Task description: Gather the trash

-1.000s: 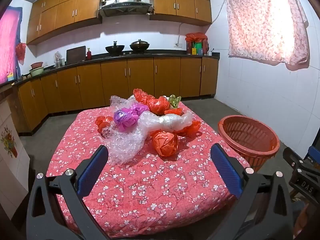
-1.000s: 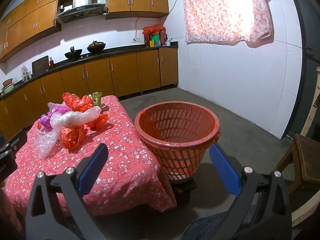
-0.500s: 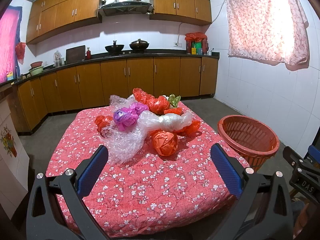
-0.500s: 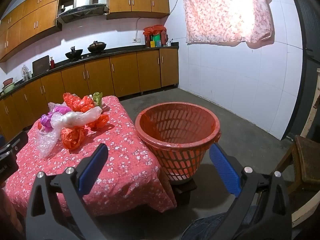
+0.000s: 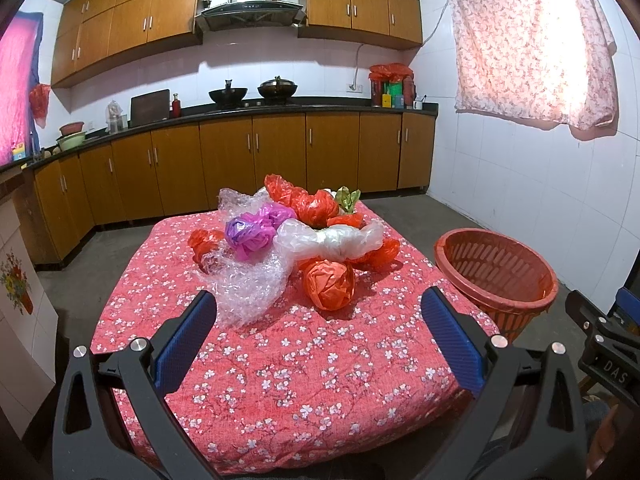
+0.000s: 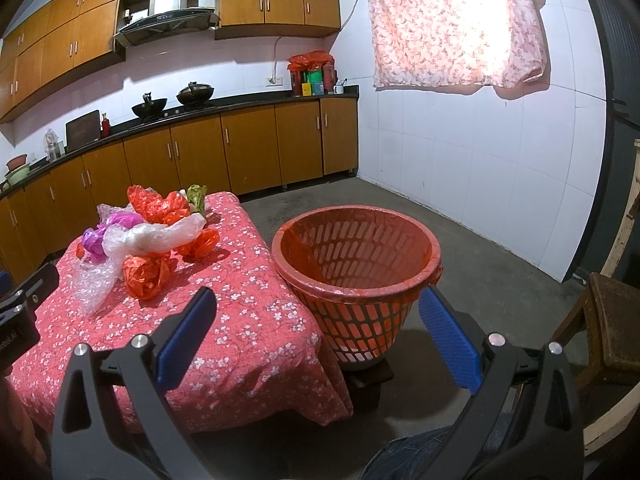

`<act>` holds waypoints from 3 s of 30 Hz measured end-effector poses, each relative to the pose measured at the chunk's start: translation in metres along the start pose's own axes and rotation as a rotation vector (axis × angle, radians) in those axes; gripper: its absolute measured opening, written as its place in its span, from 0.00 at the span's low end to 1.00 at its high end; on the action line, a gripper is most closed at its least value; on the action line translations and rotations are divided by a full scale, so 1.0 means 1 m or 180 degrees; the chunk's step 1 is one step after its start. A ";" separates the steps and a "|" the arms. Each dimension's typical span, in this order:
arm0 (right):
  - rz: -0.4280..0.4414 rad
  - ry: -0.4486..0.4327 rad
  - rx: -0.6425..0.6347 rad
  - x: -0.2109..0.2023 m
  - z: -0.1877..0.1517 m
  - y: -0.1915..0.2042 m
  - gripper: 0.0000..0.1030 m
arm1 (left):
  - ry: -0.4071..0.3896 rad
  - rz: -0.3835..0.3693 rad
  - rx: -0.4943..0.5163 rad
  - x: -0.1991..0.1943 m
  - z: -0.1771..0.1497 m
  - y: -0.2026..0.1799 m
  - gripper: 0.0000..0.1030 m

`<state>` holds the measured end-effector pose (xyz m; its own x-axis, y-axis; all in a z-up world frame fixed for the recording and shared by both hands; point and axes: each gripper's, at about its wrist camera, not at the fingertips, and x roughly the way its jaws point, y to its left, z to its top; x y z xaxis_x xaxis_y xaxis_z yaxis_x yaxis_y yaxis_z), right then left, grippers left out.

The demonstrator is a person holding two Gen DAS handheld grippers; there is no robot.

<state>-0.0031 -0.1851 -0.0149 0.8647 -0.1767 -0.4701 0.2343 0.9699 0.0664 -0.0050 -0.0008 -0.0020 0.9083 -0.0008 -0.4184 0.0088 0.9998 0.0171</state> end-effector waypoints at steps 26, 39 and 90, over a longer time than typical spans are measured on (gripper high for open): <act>-0.0003 -0.0003 -0.0006 0.000 -0.001 0.000 0.96 | 0.0014 -0.0003 -0.0006 0.001 0.001 -0.002 0.98; -0.0006 -0.0003 -0.0008 0.001 -0.002 0.000 0.96 | 0.0019 -0.0004 -0.0005 0.000 -0.001 -0.008 0.98; 0.0962 0.0463 -0.0360 0.165 0.050 0.204 0.95 | 0.0285 0.0901 -0.0743 0.066 -0.020 0.156 0.98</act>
<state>0.2096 -0.0250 -0.0354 0.8133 0.1389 -0.5650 -0.0803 0.9886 0.1275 0.0478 0.1556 -0.0450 0.8208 0.2675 -0.5048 -0.3424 0.9377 -0.0598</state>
